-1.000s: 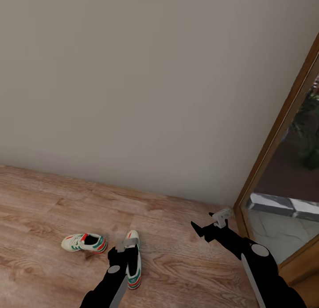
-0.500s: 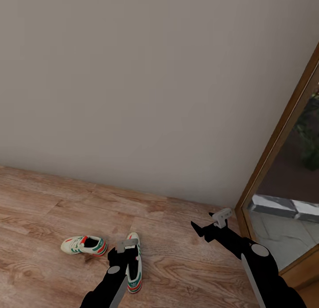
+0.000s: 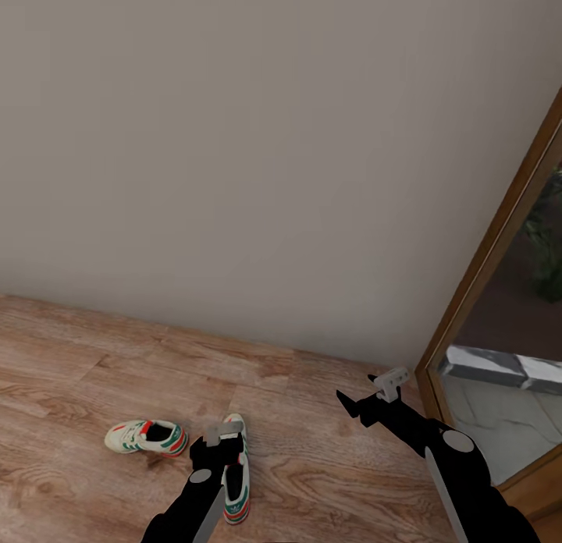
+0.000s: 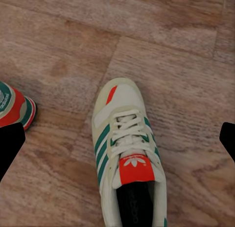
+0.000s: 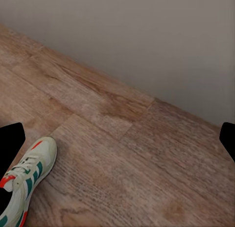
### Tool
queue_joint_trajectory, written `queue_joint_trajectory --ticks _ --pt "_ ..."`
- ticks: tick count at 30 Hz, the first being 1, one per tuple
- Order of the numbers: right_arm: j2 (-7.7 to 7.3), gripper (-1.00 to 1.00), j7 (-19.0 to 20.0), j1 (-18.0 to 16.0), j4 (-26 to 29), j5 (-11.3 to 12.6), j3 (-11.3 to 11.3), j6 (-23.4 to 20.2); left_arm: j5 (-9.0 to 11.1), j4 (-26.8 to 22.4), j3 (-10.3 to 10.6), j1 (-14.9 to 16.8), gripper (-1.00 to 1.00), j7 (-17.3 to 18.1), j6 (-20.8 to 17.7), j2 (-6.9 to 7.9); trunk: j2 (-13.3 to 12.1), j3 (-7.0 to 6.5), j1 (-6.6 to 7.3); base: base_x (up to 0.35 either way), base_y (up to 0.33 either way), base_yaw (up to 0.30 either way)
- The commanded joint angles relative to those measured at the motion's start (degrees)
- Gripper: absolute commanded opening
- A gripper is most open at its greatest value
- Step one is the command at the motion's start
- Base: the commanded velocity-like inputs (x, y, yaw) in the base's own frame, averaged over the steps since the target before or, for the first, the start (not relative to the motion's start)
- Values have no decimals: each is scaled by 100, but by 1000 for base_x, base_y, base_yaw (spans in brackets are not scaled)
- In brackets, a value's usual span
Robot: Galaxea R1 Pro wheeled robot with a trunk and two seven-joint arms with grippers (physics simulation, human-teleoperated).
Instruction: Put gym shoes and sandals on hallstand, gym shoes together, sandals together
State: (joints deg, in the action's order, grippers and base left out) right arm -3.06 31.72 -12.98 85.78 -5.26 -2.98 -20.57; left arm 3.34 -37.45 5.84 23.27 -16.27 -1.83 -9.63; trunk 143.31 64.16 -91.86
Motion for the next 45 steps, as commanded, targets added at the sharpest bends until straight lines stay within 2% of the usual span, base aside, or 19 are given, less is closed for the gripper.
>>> queue_joint_trajectory --ticks 1,14,23,29,32,37,45 --pt "1 100 45 -3 8 -55 -9 -17 35 -8 32 2 100 -43 -19 5 2 5 1 15 0 0" --pt "6 100 45 -3 8 -56 -15 -24 39 -4 27 0 100 -10 -13 5 2 10 1 4 0 0" --pt "2 100 45 -3 8 -54 -16 -25 36 20 20 -7 100 -6 -10 6 2 70 1 0 0 0" --pt "4 100 45 -3 8 -55 -16 -26 35 32 10 -7 100 -1 9 12 10 256 -14 0 0 0" --pt "3 100 45 -3 8 -55 -17 -26 33 102 10 -7 100 -5 143 13 14 350 -22 0 0 0" --pt "0 100 45 -3 8 -54 -16 -26 27 342 26 -7 100 -45 593 13 21 506 -35 0 0 0" --pt "5 100 45 -3 8 -55 -18 -26 26 430 31 -7 100 -60 768 13 31 755 -56 0 0 0"
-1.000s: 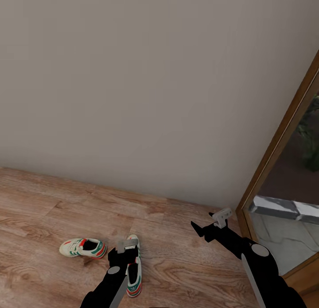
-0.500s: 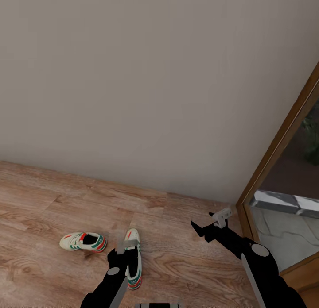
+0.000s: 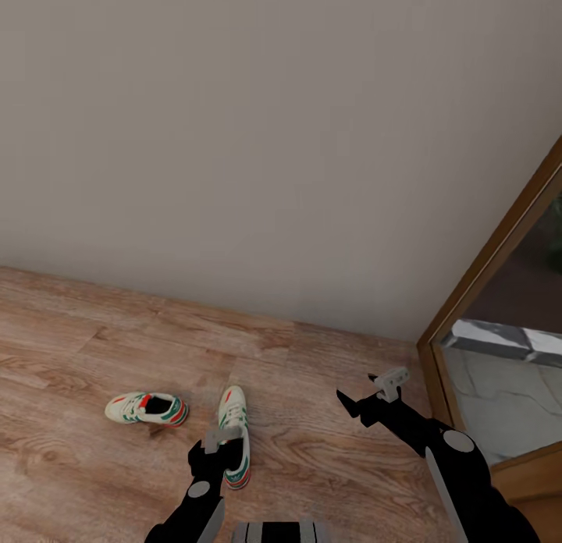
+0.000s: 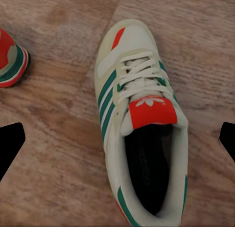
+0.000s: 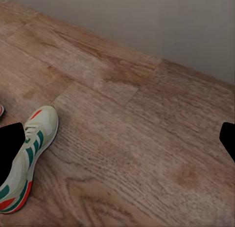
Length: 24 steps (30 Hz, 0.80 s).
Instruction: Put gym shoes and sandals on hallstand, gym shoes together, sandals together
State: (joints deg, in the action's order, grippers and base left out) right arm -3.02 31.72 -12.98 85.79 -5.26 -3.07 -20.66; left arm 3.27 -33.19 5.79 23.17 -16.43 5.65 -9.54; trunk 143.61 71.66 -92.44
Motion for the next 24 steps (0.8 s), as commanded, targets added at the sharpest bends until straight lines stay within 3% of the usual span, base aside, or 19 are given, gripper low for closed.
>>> queue_joint_trajectory --ticks 1,9,24 --pt "0 100 45 -3 8 -54 -9 -17 34 6 36 3 100 -44 26 4 3 36 -1 0 0 0" --pt "-1 100 45 -3 8 -55 -9 -17 34 16 37 3 100 -35 61 0 6 149 -6 0 0 0" --pt "-1 100 45 -3 8 -54 -9 -17 34 221 54 12 100 40 118 -46 6 171 -6 0 0 0"
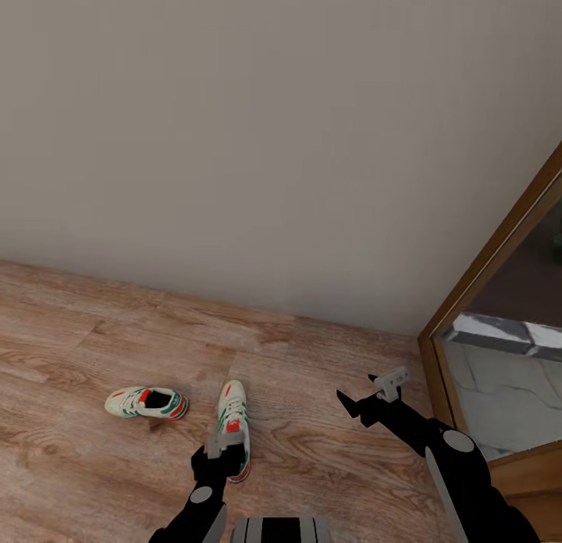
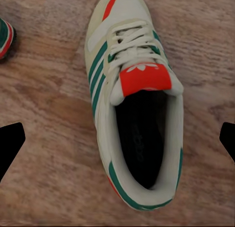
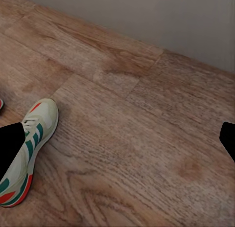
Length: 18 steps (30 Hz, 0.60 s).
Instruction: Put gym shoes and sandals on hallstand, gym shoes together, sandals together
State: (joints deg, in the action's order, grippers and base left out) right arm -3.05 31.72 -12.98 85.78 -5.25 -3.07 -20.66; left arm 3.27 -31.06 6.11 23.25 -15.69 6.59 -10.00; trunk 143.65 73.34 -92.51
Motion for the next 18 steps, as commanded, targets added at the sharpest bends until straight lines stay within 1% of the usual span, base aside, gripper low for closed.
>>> queue_joint_trajectory --ticks 1,6,13,18 --pt "2 100 45 -2 9 -55 -10 -17 34 28 22 4 100 -30 33 0 2 4 1 0 0 0" --pt "4 100 45 -2 9 -55 -10 -17 34 111 22 4 100 -9 157 0 2 4 1 0 0 0" --pt "2 100 45 -2 9 -55 -10 -17 34 132 22 4 100 -5 215 0 11 172 -17 0 0 0" --pt "1 100 45 -2 9 -55 -16 -17 27 134 22 4 100 -4 226 0 11 205 -17 0 0 0"
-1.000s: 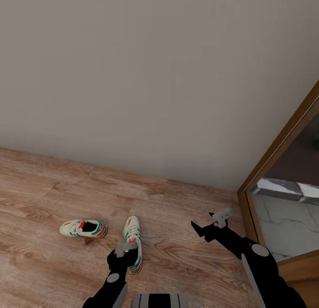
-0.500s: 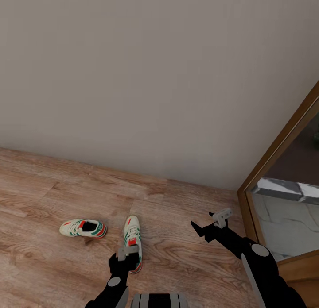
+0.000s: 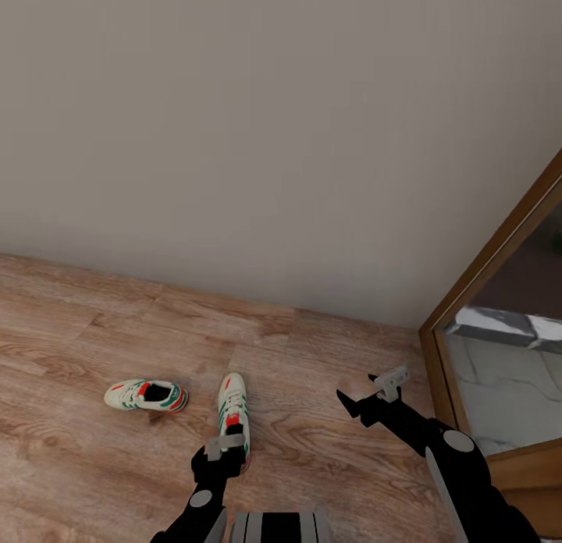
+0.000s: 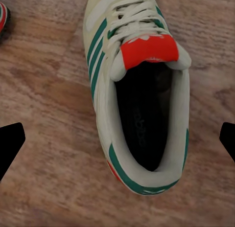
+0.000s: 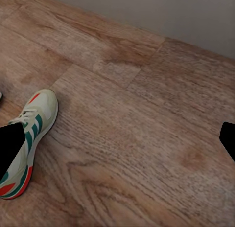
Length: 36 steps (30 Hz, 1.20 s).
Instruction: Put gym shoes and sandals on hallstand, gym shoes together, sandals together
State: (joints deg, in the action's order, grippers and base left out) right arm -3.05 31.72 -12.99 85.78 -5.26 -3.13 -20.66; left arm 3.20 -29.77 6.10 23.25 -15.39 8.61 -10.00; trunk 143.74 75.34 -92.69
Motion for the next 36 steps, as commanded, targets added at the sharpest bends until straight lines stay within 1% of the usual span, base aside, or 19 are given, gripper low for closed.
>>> queue_joint_trajectory --ticks 1,9,17,36 --pt "2 100 45 -2 9 -54 -10 -17 33 6 23 4 100 -35 24 0 2 11 1 0 0 0" --pt "3 100 45 -2 9 -56 -12 -17 31 6 23 4 100 -34 26 0 2 33 1 0 0 0" --pt "3 100 45 -2 9 -55 -12 -17 31 5 23 4 100 -34 26 0 12 213 -19 0 0 0" --pt "2 100 45 -2 9 -54 -12 -17 31 -2 23 4 100 -34 33 0 12 213 -19 4 0 0"
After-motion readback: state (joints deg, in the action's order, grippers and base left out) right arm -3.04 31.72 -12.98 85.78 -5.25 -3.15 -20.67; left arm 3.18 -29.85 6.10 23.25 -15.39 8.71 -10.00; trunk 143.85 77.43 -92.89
